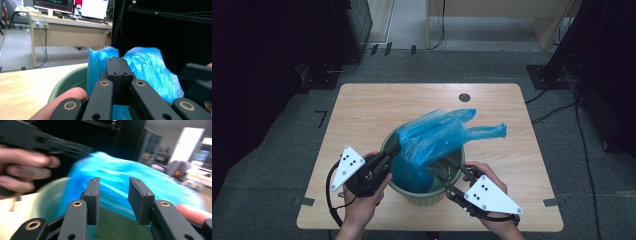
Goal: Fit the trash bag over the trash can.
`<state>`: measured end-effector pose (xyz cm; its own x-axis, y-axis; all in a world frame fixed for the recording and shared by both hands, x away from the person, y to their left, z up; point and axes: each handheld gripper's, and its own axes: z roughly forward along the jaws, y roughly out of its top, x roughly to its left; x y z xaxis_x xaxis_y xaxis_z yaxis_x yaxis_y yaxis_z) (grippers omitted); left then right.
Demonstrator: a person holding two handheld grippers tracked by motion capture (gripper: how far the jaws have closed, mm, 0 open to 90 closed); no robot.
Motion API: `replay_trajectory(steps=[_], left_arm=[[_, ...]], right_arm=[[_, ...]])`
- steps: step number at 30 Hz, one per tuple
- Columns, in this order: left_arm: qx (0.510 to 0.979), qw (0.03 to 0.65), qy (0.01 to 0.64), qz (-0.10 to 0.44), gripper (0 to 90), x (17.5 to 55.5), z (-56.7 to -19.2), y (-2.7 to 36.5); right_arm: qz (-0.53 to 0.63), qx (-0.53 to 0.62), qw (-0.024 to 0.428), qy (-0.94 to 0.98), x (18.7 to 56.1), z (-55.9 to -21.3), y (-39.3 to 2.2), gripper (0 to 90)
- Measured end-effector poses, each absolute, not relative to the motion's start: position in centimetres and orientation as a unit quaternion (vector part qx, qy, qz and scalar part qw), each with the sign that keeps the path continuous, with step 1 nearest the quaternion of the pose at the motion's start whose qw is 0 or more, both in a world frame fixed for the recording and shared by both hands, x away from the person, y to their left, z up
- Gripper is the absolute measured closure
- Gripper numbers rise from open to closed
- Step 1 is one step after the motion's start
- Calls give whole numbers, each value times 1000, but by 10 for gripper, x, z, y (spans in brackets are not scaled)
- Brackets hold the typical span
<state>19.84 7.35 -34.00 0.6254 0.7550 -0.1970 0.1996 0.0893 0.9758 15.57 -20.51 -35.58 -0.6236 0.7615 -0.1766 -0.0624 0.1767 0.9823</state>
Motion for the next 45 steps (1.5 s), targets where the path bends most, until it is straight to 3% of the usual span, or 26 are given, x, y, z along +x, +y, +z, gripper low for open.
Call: replay_trajectory(steps=[5,10,15,22,27,31,33,37,39,41,45], left_arm=[[630,641,378,221,900,194,-346,85],[630,645,370,224,900,188,-353,89],[632,643,369,226,900,186,-360,90],[639,636,364,235,900,182,-367,90],[651,624,355,246,900,178,-373,88],[663,612,339,265,900,174,-379,86],[669,607,334,270,900,173,-381,85],[670,605,335,271,900,173,-382,87],[670,604,336,271,900,173,-383,88],[670,603,336,272,900,173,-383,88],[673,599,336,275,899,173,-384,88]], right_arm=[[586,296,361,662,168,-356,-230,627],[584,366,355,632,187,-358,-248,570],[586,439,326,598,211,-364,-260,441],[578,520,289,558,238,-364,-266,158],[595,563,243,519,248,-359,-268,109],[573,591,248,511,255,-352,-260,104],[570,592,234,520,259,-351,-254,178],[565,582,224,540,261,-352,-245,658],[571,564,226,552,260,-352,-240,835],[577,553,226,557,257,-351,-238,900],[594,514,261,561,247,-343,-235,900]])
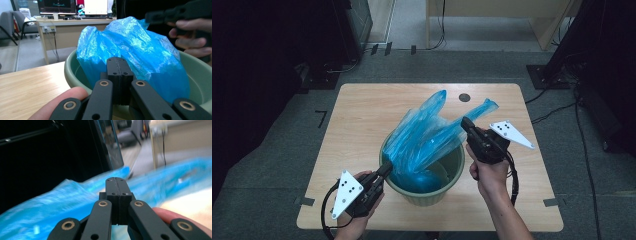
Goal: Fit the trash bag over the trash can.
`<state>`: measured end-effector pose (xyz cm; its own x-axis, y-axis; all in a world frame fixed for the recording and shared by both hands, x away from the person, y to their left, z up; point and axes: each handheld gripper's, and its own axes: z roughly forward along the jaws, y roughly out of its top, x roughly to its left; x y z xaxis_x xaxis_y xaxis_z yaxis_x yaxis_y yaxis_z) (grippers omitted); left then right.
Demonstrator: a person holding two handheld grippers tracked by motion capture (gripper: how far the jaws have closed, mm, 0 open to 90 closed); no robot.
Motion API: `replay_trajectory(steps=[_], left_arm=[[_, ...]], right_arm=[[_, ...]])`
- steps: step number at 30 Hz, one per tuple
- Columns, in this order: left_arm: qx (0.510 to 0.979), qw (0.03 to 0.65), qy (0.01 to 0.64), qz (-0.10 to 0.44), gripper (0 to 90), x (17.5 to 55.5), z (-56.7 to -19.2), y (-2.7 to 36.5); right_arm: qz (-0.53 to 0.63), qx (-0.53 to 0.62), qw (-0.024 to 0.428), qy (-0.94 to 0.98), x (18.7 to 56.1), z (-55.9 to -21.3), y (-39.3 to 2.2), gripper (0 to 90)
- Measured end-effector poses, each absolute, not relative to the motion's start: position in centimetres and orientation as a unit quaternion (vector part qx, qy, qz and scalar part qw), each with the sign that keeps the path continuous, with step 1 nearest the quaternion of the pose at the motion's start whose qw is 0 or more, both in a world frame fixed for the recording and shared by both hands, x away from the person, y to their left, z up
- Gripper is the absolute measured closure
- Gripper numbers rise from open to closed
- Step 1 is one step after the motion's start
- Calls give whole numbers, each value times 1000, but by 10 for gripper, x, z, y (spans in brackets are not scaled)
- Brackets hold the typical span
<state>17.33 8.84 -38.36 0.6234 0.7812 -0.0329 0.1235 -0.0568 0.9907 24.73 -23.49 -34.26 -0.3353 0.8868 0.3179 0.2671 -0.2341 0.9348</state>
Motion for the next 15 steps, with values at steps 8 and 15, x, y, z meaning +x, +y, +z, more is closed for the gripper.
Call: replay_trajectory(steps=[8,15], left_arm=[[680,597,327,274,900,172,-385,87],[687,593,319,274,900,170,-388,86]], right_arm=[[598,476,336,551,225,-322,-233,900],[587,563,270,516,250,-335,-253,148]])
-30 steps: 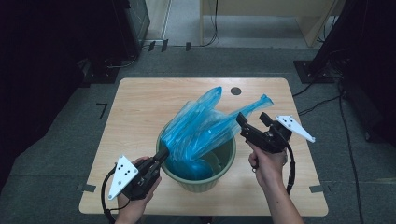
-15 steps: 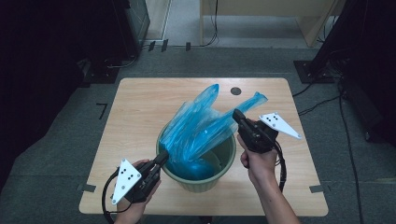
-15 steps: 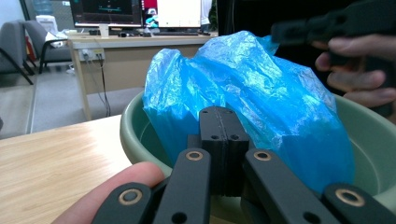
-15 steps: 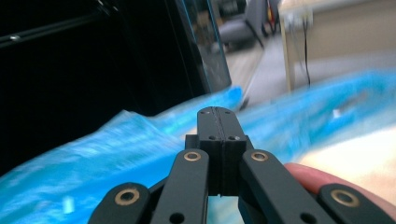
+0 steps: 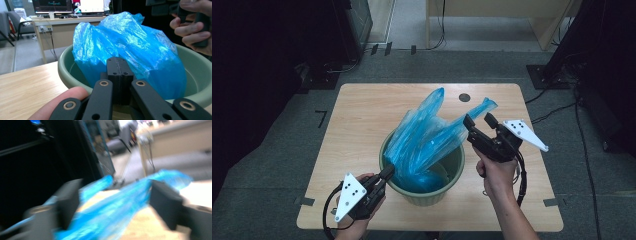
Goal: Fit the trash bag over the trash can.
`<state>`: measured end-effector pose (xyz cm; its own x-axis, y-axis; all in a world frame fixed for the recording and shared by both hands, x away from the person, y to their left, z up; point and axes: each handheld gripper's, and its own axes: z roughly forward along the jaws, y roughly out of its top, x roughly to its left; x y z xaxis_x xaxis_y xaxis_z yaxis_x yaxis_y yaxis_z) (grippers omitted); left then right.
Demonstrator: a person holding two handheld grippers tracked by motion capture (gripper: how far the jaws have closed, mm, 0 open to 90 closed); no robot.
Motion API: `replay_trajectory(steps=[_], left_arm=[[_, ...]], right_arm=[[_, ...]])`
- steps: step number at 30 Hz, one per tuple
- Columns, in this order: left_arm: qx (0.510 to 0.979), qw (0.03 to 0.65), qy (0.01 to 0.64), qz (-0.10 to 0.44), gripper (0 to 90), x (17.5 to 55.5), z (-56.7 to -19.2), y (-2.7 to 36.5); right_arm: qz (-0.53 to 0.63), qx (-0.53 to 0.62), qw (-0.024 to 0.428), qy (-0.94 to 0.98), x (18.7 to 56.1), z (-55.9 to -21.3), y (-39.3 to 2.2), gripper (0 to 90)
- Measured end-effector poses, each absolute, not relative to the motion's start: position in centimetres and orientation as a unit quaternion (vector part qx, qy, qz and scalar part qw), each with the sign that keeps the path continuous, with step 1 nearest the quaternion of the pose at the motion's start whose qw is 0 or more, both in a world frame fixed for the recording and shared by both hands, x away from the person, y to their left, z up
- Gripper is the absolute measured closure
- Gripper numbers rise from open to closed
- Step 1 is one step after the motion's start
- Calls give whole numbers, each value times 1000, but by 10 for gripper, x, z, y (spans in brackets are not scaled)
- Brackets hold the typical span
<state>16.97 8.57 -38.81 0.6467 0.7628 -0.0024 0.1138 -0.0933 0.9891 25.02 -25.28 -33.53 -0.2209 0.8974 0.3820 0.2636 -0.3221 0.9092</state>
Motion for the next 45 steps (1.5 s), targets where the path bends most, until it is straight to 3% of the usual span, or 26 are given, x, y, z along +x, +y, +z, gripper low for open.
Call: replay_trajectory(steps=[4,9,11,14,17,20,23,26,32,40,42,43,45], left_arm=[[690,592,312,276,900,169,-390,85],[692,595,304,275,900,168,-391,87],[692,596,302,274,900,168,-391,87],[692,595,302,275,900,168,-391,87],[691,596,303,273,893,168,-390,88],[686,602,309,268,793,169,-389,89],[672,620,321,248,606,171,-385,93],[657,634,328,240,484,173,-377,96],[647,655,313,233,410,175,-348,88],[686,628,301,212,305,200,-315,61],[701,616,298,201,315,204,-316,53],[706,608,298,207,369,205,-317,51],[707,607,296,211,613,205,-320,49]], right_arm=[[572,609,235,497,266,-343,-254,52],[563,613,176,525,285,-350,-248,102],[553,607,165,546,287,-353,-242,312],[557,589,174,559,283,-354,-237,699],[577,563,192,560,275,-352,-235,895],[594,527,235,560,263,-344,-233,900],[614,487,277,556,248,-334,-231,900],[628,440,323,555,231,-322,-226,900],[646,371,369,556,203,-301,-213,900],[678,304,373,556,174,-283,-194,900],[682,296,373,556,169,-280,-190,900],[683,293,372,556,166,-279,-190,900],[682,287,378,556,163,-277,-189,900]])
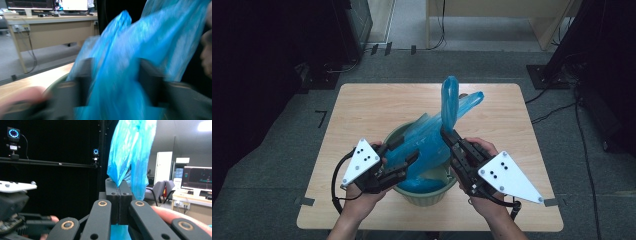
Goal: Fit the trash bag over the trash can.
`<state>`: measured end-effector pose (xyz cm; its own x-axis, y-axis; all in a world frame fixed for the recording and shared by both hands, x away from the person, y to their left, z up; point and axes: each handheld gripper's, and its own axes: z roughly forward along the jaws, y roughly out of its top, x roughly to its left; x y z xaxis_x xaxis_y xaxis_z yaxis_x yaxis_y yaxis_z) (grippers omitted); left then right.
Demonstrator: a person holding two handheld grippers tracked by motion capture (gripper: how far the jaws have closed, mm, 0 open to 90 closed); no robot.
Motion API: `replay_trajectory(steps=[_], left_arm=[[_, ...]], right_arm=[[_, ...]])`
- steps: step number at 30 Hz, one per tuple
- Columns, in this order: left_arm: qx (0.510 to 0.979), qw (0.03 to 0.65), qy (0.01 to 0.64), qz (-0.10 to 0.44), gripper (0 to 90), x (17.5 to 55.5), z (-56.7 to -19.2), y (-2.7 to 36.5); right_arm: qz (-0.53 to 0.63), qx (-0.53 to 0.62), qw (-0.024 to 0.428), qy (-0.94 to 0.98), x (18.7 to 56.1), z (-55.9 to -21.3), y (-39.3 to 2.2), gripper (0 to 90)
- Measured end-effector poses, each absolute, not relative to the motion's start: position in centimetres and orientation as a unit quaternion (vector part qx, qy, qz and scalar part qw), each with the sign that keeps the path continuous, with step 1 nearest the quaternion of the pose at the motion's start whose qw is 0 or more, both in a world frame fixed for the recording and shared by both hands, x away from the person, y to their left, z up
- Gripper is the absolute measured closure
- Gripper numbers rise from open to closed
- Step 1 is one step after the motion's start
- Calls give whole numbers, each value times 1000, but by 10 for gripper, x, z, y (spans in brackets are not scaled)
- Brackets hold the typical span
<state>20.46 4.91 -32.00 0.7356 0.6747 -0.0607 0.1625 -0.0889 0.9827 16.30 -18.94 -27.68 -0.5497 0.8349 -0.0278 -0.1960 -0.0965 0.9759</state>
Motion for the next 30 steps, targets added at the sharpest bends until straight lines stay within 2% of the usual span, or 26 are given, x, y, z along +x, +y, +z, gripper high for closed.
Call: replay_trajectory(steps=[2,3,4,9,14,17,20,26,30], left_arm=[[694,625,298,195,806,204,-323,53],[687,634,299,192,875,204,-325,56],[680,641,302,190,900,204,-327,59],[633,687,322,155,900,203,-337,83],[591,720,341,131,900,203,-352,106],[581,727,341,132,900,201,-358,113],[578,731,336,139,900,197,-362,117],[580,727,334,156,900,192,-365,116],[585,723,327,169,900,188,-366,110]], right_arm=[[682,282,379,558,160,-275,-190,900],[683,279,377,560,158,-274,-191,881],[683,273,374,564,156,-274,-192,839],[677,249,379,580,146,-273,-196,633],[664,252,383,590,143,-284,-204,566],[658,270,376,594,146,-296,-208,547],[659,293,358,594,155,-305,-211,534],[692,333,289,572,163,-306,-211,521],[704,327,275,568,156,-300,-203,490]])
